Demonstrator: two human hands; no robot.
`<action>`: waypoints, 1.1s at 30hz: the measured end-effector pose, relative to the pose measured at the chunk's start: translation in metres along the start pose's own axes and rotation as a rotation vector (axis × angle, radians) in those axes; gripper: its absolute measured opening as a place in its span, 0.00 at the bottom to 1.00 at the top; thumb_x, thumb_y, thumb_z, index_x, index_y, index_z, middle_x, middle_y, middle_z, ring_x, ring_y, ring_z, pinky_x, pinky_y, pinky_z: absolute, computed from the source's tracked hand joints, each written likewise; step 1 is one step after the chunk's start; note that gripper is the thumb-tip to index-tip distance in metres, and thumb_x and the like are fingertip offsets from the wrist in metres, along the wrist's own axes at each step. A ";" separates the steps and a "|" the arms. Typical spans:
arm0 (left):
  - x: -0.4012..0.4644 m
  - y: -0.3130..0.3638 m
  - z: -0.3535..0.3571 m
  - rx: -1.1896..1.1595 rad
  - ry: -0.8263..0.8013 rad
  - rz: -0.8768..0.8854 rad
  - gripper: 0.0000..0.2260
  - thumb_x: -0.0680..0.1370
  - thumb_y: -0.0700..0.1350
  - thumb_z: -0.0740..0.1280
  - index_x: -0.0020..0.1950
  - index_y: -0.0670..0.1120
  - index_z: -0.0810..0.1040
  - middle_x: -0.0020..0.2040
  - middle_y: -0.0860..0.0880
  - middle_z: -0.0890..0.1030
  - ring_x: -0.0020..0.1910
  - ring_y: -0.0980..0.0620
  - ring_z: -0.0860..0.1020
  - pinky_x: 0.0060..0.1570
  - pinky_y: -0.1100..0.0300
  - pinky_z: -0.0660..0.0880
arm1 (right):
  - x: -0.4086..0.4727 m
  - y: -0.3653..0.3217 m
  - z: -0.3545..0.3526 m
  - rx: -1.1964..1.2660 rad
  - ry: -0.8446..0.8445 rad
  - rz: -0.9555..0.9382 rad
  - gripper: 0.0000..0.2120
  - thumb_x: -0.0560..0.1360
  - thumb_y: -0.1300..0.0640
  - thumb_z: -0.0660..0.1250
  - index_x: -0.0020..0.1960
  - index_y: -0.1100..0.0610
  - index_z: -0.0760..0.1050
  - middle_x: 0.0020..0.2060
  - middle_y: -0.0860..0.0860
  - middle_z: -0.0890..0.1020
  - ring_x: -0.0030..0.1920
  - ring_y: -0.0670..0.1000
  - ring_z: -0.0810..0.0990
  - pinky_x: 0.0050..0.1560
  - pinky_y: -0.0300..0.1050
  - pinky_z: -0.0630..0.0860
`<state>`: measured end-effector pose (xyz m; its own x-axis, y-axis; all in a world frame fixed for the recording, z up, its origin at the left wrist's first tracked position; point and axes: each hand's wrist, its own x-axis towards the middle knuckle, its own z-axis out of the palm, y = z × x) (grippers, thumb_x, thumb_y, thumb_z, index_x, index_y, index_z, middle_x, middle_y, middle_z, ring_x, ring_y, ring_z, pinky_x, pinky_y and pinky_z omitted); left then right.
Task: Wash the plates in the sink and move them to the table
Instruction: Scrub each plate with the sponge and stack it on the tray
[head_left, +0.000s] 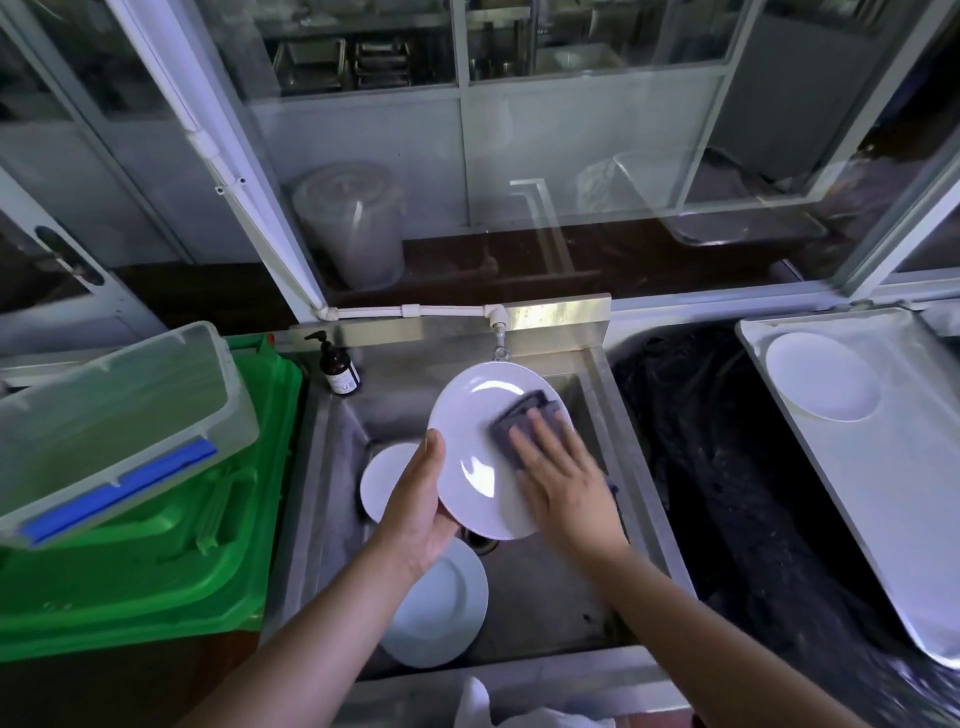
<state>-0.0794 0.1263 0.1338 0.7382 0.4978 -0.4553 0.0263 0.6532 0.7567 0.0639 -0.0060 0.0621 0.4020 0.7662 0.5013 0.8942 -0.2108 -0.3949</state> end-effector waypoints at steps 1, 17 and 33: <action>0.000 -0.001 0.001 -0.004 0.002 0.005 0.30 0.79 0.65 0.57 0.73 0.48 0.75 0.66 0.45 0.82 0.65 0.43 0.80 0.70 0.32 0.68 | 0.002 -0.001 0.002 0.011 0.040 0.156 0.24 0.84 0.53 0.61 0.79 0.49 0.64 0.79 0.51 0.64 0.81 0.59 0.56 0.71 0.64 0.68; -0.008 -0.002 0.002 -0.186 -0.058 -0.066 0.32 0.82 0.64 0.54 0.73 0.40 0.73 0.69 0.39 0.79 0.69 0.42 0.77 0.73 0.41 0.68 | -0.032 -0.055 -0.005 0.005 -0.004 -0.146 0.23 0.78 0.60 0.65 0.73 0.55 0.72 0.78 0.52 0.66 0.81 0.58 0.53 0.67 0.64 0.72; -0.007 0.002 -0.009 -0.082 0.030 -0.212 0.35 0.79 0.69 0.57 0.70 0.41 0.77 0.66 0.39 0.81 0.67 0.41 0.79 0.63 0.46 0.76 | -0.040 -0.041 -0.007 0.111 -0.162 -0.414 0.22 0.82 0.59 0.66 0.76 0.56 0.70 0.78 0.54 0.65 0.79 0.63 0.59 0.72 0.65 0.68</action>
<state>-0.0909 0.1295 0.1343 0.7020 0.3603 -0.6143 0.1226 0.7885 0.6026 0.0121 -0.0322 0.0634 -0.0284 0.8593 0.5107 0.9430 0.1925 -0.2714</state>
